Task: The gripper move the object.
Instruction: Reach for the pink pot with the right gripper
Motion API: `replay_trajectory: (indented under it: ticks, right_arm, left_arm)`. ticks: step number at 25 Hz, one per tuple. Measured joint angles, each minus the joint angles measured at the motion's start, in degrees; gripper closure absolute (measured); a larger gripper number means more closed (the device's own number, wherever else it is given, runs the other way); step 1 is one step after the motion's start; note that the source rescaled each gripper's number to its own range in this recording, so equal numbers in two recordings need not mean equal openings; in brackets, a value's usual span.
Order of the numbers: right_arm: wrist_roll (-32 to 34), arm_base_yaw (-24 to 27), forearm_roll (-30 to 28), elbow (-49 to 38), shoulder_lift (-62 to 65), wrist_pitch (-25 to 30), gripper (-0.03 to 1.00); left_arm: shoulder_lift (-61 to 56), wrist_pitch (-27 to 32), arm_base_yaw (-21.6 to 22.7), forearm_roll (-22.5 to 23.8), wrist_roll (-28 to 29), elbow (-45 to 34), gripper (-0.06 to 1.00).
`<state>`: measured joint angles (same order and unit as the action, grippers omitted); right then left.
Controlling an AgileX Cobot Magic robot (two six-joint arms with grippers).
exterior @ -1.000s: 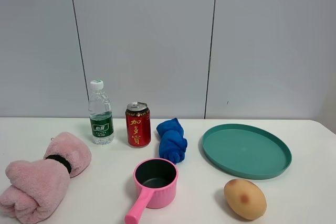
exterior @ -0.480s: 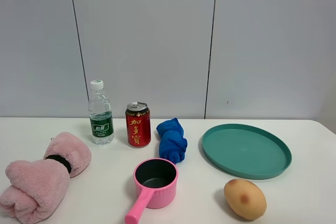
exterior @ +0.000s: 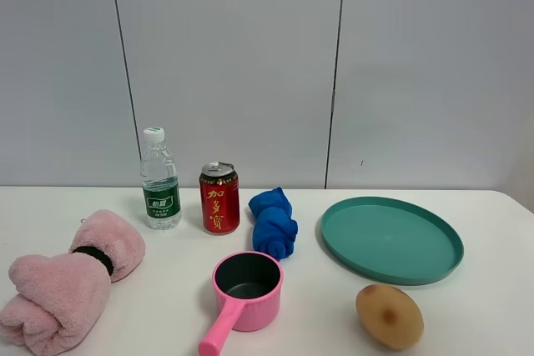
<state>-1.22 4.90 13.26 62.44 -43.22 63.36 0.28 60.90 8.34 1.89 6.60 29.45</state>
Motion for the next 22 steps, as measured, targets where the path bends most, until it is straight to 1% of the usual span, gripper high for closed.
replay_trajectory:
  ticks: [3, 7, 8, 10, 15, 19, 22]
  right_arm:
    - [-0.5, 0.0, 2.8, 7.5, -7.2, 1.8, -0.03]
    - [-2.0, 0.0, 6.2, 15.0, -17.5, 4.7, -0.03]
    - [-2.3, 0.0, 7.5, 17.6, -22.3, 5.6, -0.03]
    - [-2.9, -0.1, 8.2, 20.0, -26.9, 6.0, -0.02]
    - [-5.9, -0.1, 8.4, 23.7, -34.9, 5.6, -0.02]
    - [-7.8, -0.1, 8.5, 24.2, -40.5, 4.9, -0.02]
    - [-11.2, -0.5, 8.6, 24.2, -44.2, 4.4, -0.02]
  left_arm:
    - [0.0, 0.0, 0.0, 0.0, 0.0, 0.0, -0.06]
    - [0.0, 0.0, 0.0, 0.0, 0.0, 0.0, -0.06]
    - [0.0, 0.0, 0.0, 0.0, 0.0, 0.0, -0.06]
    - [0.0, 0.0, 0.0, 0.0, 0.0, 0.0, -0.06]
    - [0.0, 0.0, 0.0, 0.0, 0.0, 0.0, -0.06]
    - [0.0, 0.0, 0.0, 0.0, 0.0, 0.0, -0.06]
    - [0.0, 0.0, 0.0, 0.0, 0.0, 0.0, -0.06]
